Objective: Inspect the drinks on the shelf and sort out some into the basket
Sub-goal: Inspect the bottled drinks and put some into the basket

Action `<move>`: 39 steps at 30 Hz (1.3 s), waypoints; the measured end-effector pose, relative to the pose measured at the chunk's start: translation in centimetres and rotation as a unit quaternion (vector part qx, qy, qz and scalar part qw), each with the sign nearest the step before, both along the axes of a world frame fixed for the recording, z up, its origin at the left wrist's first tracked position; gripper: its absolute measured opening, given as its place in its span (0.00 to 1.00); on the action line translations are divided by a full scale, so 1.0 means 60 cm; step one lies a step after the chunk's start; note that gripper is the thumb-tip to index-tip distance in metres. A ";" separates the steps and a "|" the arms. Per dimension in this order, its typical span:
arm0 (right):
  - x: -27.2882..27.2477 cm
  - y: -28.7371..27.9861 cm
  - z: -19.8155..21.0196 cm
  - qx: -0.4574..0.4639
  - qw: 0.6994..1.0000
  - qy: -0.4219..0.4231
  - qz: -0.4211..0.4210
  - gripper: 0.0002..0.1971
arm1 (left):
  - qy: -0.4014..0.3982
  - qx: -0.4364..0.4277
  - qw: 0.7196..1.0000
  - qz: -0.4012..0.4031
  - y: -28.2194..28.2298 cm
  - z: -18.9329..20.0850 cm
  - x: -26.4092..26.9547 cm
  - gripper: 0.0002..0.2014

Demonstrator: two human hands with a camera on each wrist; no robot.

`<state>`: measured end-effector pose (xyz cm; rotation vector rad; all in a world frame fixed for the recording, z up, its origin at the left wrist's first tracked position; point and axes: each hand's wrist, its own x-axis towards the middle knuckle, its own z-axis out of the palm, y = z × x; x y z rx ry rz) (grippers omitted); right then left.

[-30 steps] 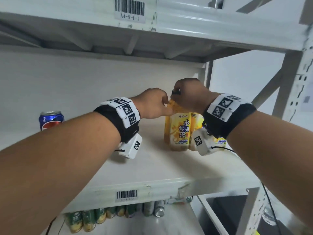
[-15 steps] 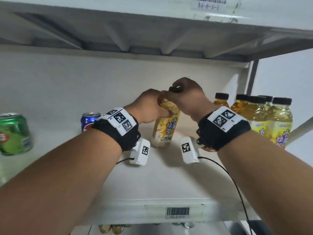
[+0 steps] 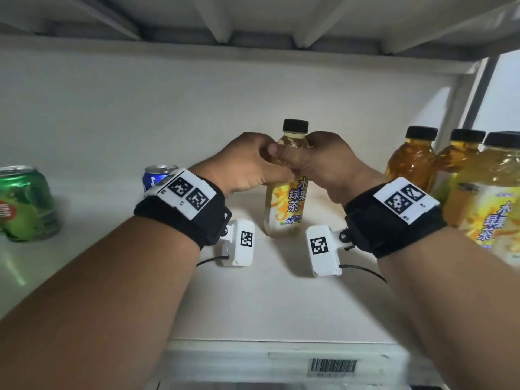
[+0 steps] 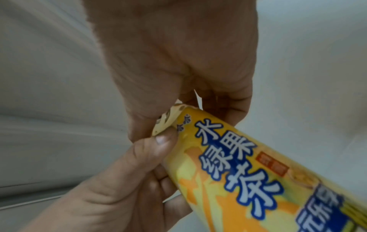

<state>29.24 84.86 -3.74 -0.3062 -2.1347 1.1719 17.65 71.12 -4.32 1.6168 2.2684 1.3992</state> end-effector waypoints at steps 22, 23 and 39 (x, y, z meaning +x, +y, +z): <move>0.021 0.017 -0.013 -0.102 0.987 0.053 0.116 0.19 | -0.061 0.012 0.997 0.053 -0.011 -0.015 -0.010 0.25; 0.020 0.020 -0.013 -0.101 0.986 0.048 0.125 0.18 | -0.068 0.007 0.997 0.046 -0.012 -0.015 -0.012 0.23; 0.008 0.035 -0.019 0.027 0.991 0.065 0.115 0.17 | -0.047 -0.016 0.995 0.083 -0.009 -0.009 -0.005 0.17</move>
